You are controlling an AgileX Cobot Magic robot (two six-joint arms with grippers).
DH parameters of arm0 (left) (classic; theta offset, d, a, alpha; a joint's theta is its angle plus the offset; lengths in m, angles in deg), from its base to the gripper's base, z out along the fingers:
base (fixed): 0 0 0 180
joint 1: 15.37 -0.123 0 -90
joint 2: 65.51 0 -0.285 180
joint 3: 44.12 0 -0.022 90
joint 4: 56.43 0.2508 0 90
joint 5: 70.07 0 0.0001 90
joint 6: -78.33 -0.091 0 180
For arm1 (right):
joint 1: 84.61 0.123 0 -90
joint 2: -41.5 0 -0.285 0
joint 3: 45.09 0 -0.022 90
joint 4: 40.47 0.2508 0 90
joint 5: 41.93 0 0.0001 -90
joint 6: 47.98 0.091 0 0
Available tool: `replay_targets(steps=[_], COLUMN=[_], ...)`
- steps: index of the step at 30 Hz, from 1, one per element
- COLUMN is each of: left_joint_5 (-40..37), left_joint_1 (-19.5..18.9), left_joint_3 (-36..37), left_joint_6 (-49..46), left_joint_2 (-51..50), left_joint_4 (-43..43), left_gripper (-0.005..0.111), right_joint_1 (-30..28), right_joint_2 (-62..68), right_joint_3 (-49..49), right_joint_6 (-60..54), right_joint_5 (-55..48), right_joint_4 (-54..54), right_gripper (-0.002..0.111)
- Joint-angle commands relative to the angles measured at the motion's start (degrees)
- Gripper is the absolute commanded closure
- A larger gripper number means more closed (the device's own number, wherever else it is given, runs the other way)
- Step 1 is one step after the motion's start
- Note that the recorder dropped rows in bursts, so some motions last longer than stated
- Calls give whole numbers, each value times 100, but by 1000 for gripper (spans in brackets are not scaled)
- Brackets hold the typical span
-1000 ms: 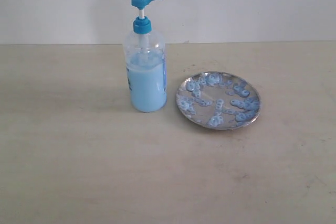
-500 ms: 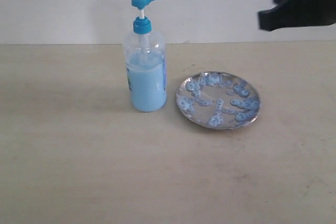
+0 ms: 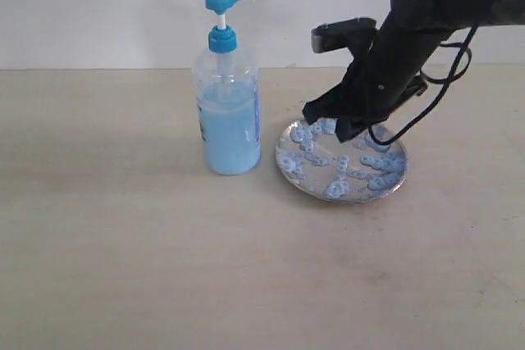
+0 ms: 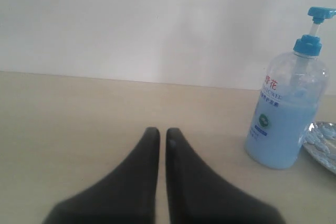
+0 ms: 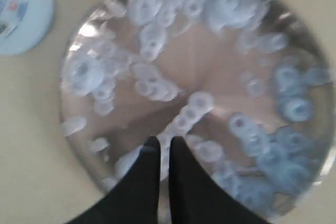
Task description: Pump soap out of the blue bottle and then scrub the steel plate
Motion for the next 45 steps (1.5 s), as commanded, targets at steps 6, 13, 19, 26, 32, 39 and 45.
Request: replay_targets(steps=[6,13,19,26,32,39,45], left_joint_5=[6,6,6,6,6,6,6], left_joint_1=[-10,-10,-10,-10,-10,-10,-10], left_joint_3=[32,32,32,32,32,32,32], left_joint_6=[-38,-38,-38,-38,-38,-38,-38], left_joint_2=[-36,-36,-36,-36,-36,-36,-36], left_joint_4=[-5,-5,-5,-5,-5,-5,-5], left_gripper=[103,103,103,103,103,103,103], right_joint_1=[83,220,124,468,111,771,588], right_joint_2=[233,290,304,321,339,359,406], right_joint_3=[-89,-78,-78,-78,-156,-45,13], right_joint_6=[-107,-652,2259,-937,3991,-1379,2985], right_joint_5=[1502,-795,2693,-1193,1475,-1196,1100], right_joint_4=[79,-1422,-791,-1729,-3087,-1536,-4150], right_gripper=[109,109,109,109,109,109,109])
